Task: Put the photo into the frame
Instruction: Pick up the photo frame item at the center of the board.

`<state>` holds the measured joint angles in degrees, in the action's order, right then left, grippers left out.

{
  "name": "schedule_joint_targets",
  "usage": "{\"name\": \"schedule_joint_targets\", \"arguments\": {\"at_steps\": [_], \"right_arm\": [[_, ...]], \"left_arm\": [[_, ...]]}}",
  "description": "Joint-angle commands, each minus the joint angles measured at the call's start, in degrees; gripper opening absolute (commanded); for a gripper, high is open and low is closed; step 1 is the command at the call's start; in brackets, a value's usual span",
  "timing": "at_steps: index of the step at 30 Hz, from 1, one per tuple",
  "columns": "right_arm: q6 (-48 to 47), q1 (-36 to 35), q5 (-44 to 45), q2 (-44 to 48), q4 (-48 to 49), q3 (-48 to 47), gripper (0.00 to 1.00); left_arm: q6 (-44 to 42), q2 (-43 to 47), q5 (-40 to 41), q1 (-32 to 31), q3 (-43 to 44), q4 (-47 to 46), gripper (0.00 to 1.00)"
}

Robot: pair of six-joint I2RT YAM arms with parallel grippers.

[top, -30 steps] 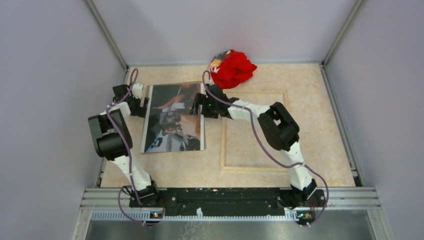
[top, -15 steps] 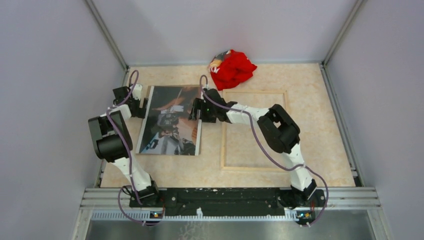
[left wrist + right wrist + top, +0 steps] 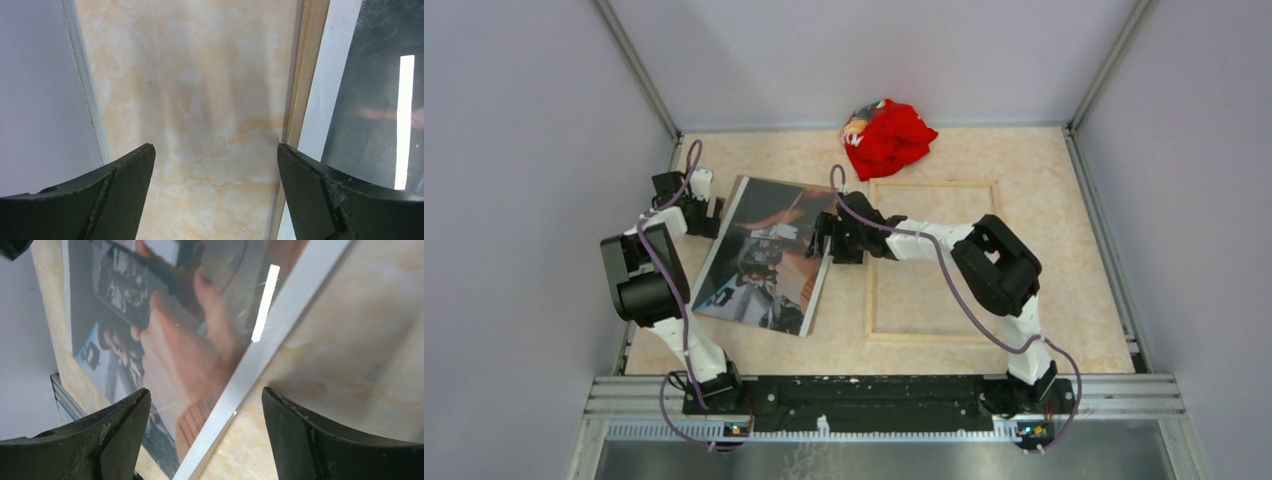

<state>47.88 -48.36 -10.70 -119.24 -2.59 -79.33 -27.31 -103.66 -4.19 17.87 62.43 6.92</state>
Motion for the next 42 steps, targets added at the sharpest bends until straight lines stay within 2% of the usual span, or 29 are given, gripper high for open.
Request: {"name": "schedule_joint_targets", "arguments": {"at_steps": [1, 11, 20, 34, 42], "right_arm": [[1.21, 2.55, 2.27, 2.8, -2.26, 2.13, 0.83], [3.43, 2.86, 5.44, -1.6, -2.92, -1.39, 0.82], [5.82, 3.03, 4.76, -5.86, -2.02, -5.78, 0.8], [3.93, 2.17, 5.47, -2.38, -3.93, -10.01, 0.77], [3.44, 1.37, 4.16, -0.32, -3.18, -11.3, 0.76]], "left_arm": [[1.3, 3.08, -3.19, -0.92, 3.24, 4.12, 0.99], [4.33, -0.53, -3.59, -1.32, 6.0, 3.74, 0.99], [4.46, -1.78, -3.27, -3.52, 0.82, 1.11, 0.99], [4.19, 1.39, -4.96, -6.02, -5.4, 0.48, 0.98], [3.71, 0.95, -4.53, -6.09, -5.66, 0.57, 0.99]]}}
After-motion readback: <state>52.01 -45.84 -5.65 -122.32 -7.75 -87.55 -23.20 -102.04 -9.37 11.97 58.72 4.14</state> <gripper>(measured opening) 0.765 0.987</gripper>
